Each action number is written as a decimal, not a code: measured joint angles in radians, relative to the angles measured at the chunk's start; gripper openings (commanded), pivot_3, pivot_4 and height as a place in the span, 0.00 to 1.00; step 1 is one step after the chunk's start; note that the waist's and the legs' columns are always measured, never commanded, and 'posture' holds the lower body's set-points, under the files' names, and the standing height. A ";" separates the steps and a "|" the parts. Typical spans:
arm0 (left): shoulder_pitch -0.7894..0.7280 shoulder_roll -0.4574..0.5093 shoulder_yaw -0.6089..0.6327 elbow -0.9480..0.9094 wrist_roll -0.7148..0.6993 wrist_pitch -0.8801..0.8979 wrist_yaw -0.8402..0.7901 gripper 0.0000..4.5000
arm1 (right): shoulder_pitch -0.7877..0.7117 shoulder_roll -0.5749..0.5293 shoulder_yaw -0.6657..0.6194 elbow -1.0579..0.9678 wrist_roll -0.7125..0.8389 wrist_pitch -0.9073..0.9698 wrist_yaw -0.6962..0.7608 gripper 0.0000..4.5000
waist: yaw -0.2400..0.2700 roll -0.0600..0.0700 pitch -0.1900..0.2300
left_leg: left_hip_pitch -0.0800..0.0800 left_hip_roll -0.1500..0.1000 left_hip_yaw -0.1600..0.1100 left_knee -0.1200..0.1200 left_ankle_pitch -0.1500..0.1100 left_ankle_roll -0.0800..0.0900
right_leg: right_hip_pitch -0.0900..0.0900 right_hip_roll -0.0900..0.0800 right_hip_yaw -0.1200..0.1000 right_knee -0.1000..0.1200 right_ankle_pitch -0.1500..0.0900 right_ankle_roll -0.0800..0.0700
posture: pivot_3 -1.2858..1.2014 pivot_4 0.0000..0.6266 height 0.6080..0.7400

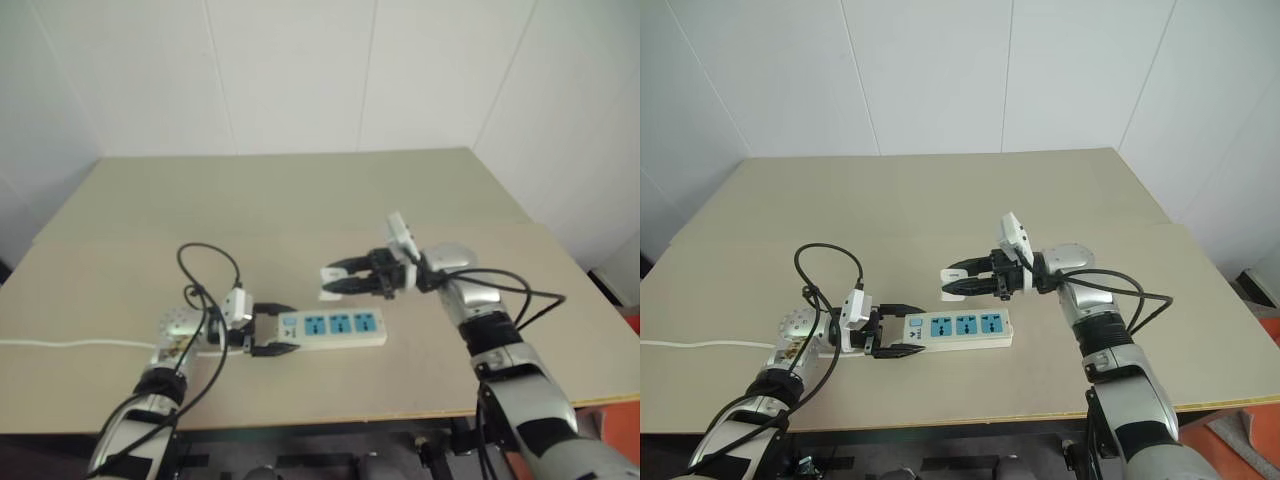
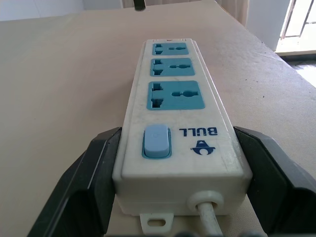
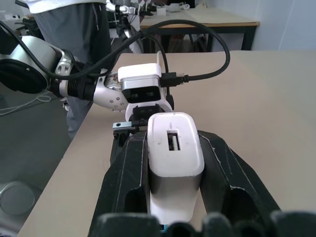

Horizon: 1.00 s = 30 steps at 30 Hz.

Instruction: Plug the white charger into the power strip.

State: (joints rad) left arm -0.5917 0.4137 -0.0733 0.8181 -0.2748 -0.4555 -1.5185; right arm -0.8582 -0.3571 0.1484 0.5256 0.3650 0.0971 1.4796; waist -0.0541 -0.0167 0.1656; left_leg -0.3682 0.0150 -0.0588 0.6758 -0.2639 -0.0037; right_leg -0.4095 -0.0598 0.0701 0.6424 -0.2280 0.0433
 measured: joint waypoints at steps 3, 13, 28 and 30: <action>0.000 -0.001 0.000 0.001 0.000 0.000 0.000 0.72 | 0.006 0.005 0.001 -0.001 -0.021 -0.003 -0.016 0.25 | 0.000 0.000 0.000 | 0.000 0.000 0.000 0.000 0.000 0.000 | 0.000 0.000 0.000 0.000 0.000 0.000 | 0.52 0.24 1.00; -0.004 -0.003 -0.001 0.007 0.000 0.000 -0.001 0.72 | 0.048 0.035 0.017 -0.011 -0.070 -0.003 -0.067 0.25 | 0.002 0.000 0.000 | 0.000 0.000 0.000 0.000 0.000 0.000 | 0.000 0.000 0.000 0.000 0.000 0.000 | 0.52 0.24 1.00; -0.022 -0.004 -0.008 0.026 0.001 0.000 -0.006 0.72 | 0.063 0.094 0.040 -0.012 -0.098 -0.030 -0.094 0.25 | 0.006 0.000 0.000 | 0.000 0.000 0.000 0.000 0.000 0.000 | 0.000 0.000 0.000 0.000 0.000 0.000 | 0.52 0.24 1.00; -0.022 -0.004 -0.008 0.026 0.001 0.000 -0.006 0.72 | 0.065 0.095 0.041 -0.009 -0.108 -0.034 -0.095 0.25 | 0.006 0.000 0.000 | 0.000 0.000 0.000 0.000 0.000 0.000 | 0.000 0.000 0.000 0.000 0.000 0.000 | 0.52 0.24 1.00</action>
State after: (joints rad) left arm -0.6135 0.4093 -0.0812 0.8442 -0.2736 -0.4558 -1.5245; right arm -0.7935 -0.2622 0.1891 0.5161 0.2571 0.0627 1.3849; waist -0.0481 -0.0167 0.1656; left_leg -0.3683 0.0149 -0.0588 0.6759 -0.2638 -0.0037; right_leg -0.4095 -0.0598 0.0700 0.6421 -0.2280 0.0434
